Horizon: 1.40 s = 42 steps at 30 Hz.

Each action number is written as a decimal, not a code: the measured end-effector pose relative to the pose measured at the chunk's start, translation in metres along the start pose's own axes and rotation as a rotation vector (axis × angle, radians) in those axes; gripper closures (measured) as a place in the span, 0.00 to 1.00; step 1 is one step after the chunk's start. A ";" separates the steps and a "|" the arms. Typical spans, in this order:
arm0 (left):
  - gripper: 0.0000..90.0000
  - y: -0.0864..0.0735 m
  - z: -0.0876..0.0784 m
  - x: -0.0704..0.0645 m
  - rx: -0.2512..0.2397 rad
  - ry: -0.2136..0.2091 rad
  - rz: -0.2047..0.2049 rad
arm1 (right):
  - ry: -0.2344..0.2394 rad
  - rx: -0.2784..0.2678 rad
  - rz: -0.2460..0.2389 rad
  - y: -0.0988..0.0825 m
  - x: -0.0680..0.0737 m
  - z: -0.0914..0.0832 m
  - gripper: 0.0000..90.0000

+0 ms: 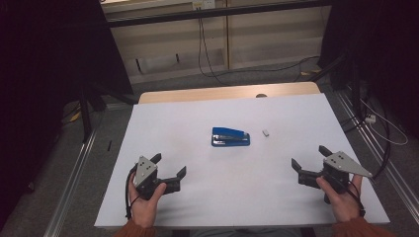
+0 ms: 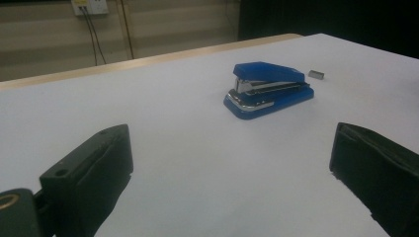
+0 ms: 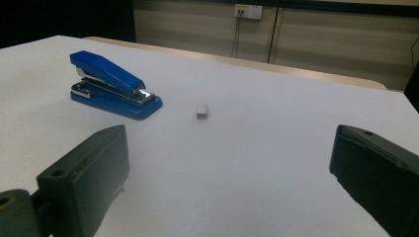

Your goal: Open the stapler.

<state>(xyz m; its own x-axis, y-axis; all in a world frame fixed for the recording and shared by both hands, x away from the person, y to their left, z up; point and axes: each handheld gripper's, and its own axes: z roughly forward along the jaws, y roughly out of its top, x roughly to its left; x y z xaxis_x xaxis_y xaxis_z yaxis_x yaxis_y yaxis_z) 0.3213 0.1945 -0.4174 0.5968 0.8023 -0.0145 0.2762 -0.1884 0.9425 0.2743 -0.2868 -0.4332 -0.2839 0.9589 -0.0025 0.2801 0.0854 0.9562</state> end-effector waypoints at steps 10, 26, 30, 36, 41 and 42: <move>0.04 0.000 0.003 0.000 0.019 -0.011 -0.001 | 0.014 0.024 -0.023 -0.001 0.004 0.008 0.01; 0.05 0.004 0.015 -0.001 0.028 -0.074 -0.021 | 0.141 0.081 -0.026 -0.001 0.023 0.022 0.02; 0.07 0.003 0.020 -0.003 0.062 -0.092 -0.007 | 0.165 0.070 -0.059 -0.001 0.031 0.026 0.01; 0.07 0.002 0.026 -0.005 0.083 -0.113 -0.002 | 0.204 0.076 -0.072 0.000 0.042 0.036 0.04; 0.06 0.003 0.028 -0.007 0.073 -0.135 0.015 | 0.231 0.081 -0.065 0.001 0.047 0.043 0.08; 0.06 0.003 0.030 -0.008 0.076 -0.142 0.013 | 0.233 0.082 -0.064 0.001 0.048 0.044 0.08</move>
<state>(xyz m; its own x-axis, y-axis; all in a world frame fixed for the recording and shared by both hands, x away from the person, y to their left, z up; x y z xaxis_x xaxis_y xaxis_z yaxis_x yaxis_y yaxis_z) 0.3401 0.1706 -0.4244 0.6995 0.7126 -0.0543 0.3209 -0.2453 0.9148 0.3016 -0.2288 -0.4451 -0.5046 0.8632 0.0148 0.3256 0.1743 0.9293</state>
